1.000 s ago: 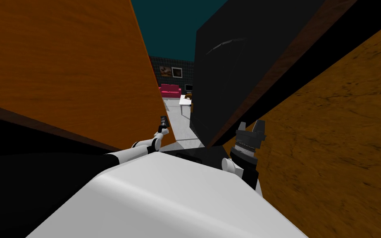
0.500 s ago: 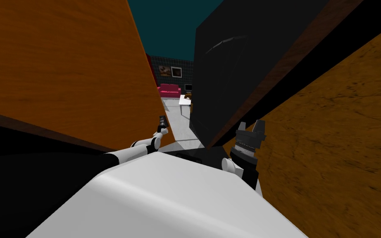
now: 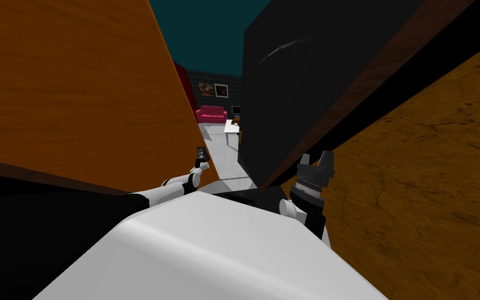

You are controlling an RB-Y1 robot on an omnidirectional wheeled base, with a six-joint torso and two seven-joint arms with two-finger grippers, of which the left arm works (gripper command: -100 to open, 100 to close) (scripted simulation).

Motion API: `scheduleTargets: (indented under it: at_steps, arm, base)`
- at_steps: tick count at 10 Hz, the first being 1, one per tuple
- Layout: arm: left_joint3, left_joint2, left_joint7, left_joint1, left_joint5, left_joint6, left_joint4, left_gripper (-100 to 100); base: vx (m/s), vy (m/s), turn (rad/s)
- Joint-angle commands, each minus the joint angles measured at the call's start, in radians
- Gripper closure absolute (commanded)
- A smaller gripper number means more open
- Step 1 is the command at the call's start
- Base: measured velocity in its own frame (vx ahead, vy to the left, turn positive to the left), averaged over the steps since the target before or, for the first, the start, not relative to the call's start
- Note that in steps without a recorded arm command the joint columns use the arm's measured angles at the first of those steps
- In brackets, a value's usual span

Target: Push the door open

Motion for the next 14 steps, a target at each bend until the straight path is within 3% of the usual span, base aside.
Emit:
scheduleTargets:
  at_steps: [1,3,4,5,6,8,9,11,14]
  arm:
    - [0.036,0.025,-0.001,0.008,-0.001,0.003,0.007,100]
    - [0.036,0.025,-0.001,0.008,-0.001,0.003,0.027,100]
    - [0.036,0.025,-0.001,0.008,-0.001,0.003,0.007,100]
    - [0.068,0.039,-0.002,0.016,-0.004,0.003,0.008,100]
    - [0.068,0.039,-0.002,0.016,-0.004,0.003,0.008,100]
    - [0.106,0.055,-0.004,0.025,-0.008,0.003,0.009,100]
    - [0.106,0.055,-0.004,0.025,-0.008,0.003,0.055,100]
    - [0.106,0.055,-0.004,0.025,-0.008,0.003,0.009,100]
    - [0.132,0.066,-0.005,0.031,-0.010,0.003,0.009,100]
  base:
    - [0.149,-0.031,-0.037]
    - [0.081,-0.008,0.010]
    - [0.011,0.011,-0.002]
    - [0.090,-0.024,-0.051]
    - [0.114,-0.017,-0.001]
    - [0.149,-0.017,-0.016]
    - [0.131,0.006,0.010]
    - [0.022,0.006,0.005]
    - [0.051,-0.003,-0.022]
